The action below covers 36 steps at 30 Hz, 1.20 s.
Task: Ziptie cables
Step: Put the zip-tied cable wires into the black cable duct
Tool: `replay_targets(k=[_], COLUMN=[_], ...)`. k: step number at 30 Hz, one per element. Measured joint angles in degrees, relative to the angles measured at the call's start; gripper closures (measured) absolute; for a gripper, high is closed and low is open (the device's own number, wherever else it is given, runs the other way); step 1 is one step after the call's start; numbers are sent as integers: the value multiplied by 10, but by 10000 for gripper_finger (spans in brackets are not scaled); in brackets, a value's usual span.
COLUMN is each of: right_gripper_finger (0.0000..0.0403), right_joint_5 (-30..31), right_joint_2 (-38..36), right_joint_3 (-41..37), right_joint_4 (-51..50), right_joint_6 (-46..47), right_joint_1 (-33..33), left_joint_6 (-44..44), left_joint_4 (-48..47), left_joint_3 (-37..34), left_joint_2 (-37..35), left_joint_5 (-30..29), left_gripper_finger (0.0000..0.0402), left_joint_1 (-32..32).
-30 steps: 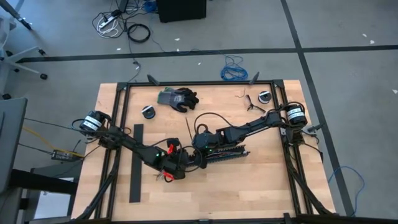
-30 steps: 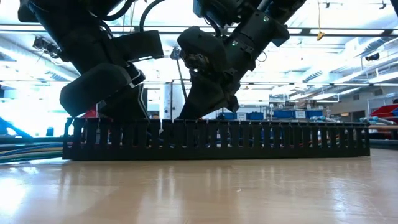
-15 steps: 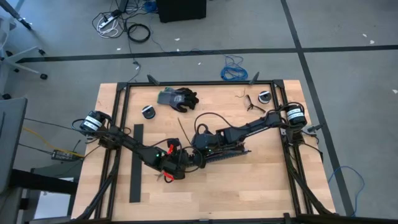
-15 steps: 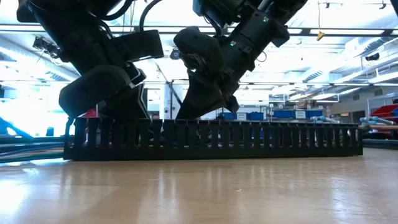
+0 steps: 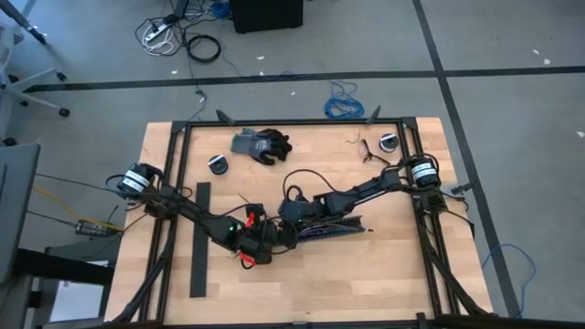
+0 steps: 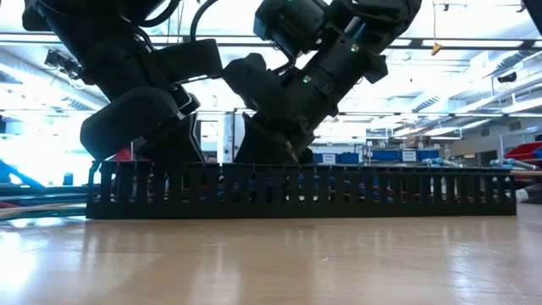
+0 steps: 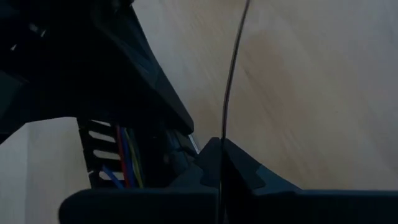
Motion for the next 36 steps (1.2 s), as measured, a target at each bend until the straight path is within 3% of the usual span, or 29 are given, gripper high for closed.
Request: replay_targets(k=[19,31,36], right_gripper_finger=[402,403,403], right_joint_5=[21,61,48], right_joint_2=[-10,-11,-11], right_joint_3=[23,23,22], right_joint_4=[-95,-121,-115], right_joint_6=[18,19,18], right_joint_1=[26,26,26], left_joint_6=[0,-2,-2], left_joint_4=[2,1,2], left_joint_3=[1,1,1], left_joint_2=[0,0,0], left_joint_5=[-3,-8,-8], left_gripper_finger=[401,401,401], left_joint_1=[0,0,0])
